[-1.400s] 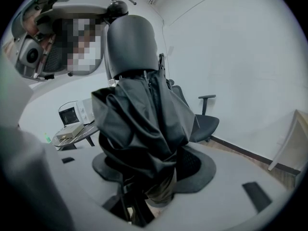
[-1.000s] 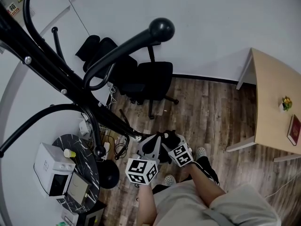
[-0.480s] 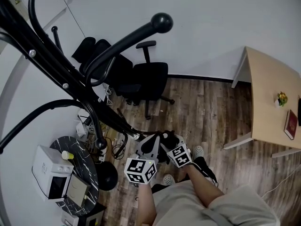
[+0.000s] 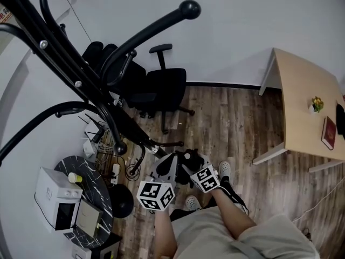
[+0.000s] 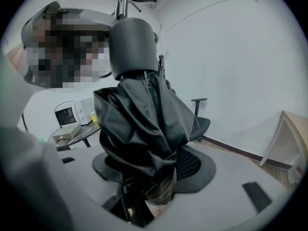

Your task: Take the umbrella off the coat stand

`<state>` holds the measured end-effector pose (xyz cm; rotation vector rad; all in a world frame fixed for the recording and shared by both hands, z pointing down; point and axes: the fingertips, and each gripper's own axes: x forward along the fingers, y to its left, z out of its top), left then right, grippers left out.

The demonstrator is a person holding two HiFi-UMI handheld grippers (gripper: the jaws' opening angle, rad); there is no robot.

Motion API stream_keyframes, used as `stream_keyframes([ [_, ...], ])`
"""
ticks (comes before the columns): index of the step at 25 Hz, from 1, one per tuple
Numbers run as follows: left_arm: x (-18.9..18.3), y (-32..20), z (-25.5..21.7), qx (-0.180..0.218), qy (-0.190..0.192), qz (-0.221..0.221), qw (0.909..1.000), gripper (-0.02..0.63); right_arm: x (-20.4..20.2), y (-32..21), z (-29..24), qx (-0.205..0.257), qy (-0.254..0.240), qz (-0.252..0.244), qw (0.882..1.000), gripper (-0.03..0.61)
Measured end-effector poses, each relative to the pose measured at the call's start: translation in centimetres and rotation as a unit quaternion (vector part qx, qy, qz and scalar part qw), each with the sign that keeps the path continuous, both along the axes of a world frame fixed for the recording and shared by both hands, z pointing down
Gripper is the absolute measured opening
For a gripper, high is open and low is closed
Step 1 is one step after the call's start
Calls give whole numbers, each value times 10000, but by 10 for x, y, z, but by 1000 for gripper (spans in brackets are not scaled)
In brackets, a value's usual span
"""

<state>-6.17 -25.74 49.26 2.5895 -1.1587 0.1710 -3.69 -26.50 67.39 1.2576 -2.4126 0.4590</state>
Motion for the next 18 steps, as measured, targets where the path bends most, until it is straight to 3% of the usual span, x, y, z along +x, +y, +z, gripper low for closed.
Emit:
stream_keyframes([
  [10,-16,37,15,-181,292,62,9994,20,-7,45,-10,38,-29,23,10000,261],
  [18,-24,40,12,-196,517,-291,9980,20,-15,68,-20,-80,-28,-650,9979,261],
])
